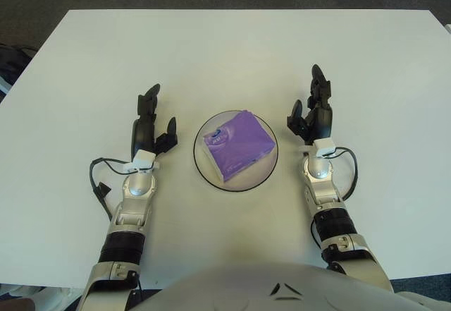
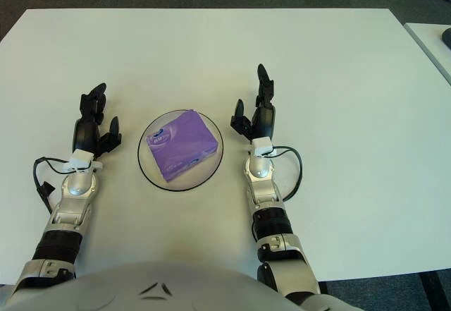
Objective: Put the tissue paper into the plate.
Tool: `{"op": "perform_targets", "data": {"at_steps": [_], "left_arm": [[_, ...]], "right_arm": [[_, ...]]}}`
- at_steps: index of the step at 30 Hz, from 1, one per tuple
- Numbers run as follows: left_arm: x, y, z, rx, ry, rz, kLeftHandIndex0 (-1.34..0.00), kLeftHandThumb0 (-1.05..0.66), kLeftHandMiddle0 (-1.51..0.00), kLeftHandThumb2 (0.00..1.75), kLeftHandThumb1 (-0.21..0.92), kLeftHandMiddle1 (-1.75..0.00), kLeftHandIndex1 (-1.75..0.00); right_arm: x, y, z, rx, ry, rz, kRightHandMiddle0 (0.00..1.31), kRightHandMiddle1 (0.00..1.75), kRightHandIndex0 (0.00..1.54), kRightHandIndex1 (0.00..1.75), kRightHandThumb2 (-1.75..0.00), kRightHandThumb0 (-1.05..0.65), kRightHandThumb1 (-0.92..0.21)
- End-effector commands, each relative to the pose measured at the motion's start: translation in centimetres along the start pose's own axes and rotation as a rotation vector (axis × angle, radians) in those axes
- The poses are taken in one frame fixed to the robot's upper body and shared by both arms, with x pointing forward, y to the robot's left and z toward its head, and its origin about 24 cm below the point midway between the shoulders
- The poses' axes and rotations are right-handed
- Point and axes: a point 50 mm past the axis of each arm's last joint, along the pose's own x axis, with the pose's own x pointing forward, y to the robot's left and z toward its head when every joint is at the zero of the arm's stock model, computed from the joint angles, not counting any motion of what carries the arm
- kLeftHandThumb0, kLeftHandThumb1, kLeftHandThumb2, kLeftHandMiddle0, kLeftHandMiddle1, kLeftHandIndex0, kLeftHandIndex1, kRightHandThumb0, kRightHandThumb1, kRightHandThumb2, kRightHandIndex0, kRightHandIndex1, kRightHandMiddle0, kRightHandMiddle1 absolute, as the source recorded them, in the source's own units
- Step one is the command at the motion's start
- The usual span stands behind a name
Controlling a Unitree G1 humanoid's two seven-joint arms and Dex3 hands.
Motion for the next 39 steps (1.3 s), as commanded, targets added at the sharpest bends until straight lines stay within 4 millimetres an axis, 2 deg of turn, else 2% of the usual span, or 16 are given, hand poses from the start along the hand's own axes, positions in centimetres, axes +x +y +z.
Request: {"op": "perform_targets", "data": {"at_steps": [1, 16, 30, 39], "left_arm": [[-4.6, -1.4, -3.7, -0.014, 0.231, -0.037, 0.00, -0.70, -0.29, 0.76, 0.92, -0.06, -0.72], [-4.6, -1.0, -3.8, -0.005, 0.221, -0.037, 0.00, -0.72, -0.29, 0.75, 0.92, -0.06, -0.74], [-4.5, -0.8, -3.7, 0.016, 0.221, -0.032, 0.00, -0.72, -0.29, 0.77, 0.92, -0.06, -0.72], [-4.5, -0.8, -3.6, 0.034, 0.223, -0.031, 0.00, -0.72, -0.31, 0.77, 0.92, -0.07, -0.73]], "right_arm": [[-4.2, -2.4, -4.3, -0.042, 0.230, -0.019, 0.00, 0.58, 0.24, 0.08, -0.80, -0.64, -0.92], [-4.1, -2.7, -4.6, 0.010, 0.286, -0.031, 0.00, 0.66, 0.26, 0.09, -0.86, -0.64, -0.92], [-3.9, -3.3, -4.3, 0.020, 0.268, -0.046, 0.00, 0.77, 0.31, 0.12, -0.83, -0.64, -0.92], [-4.1, -3.5, -3.9, -0.002, 0.250, -0.041, 0.00, 0.78, 0.30, 0.12, -0.84, -0.63, -0.92]]}}
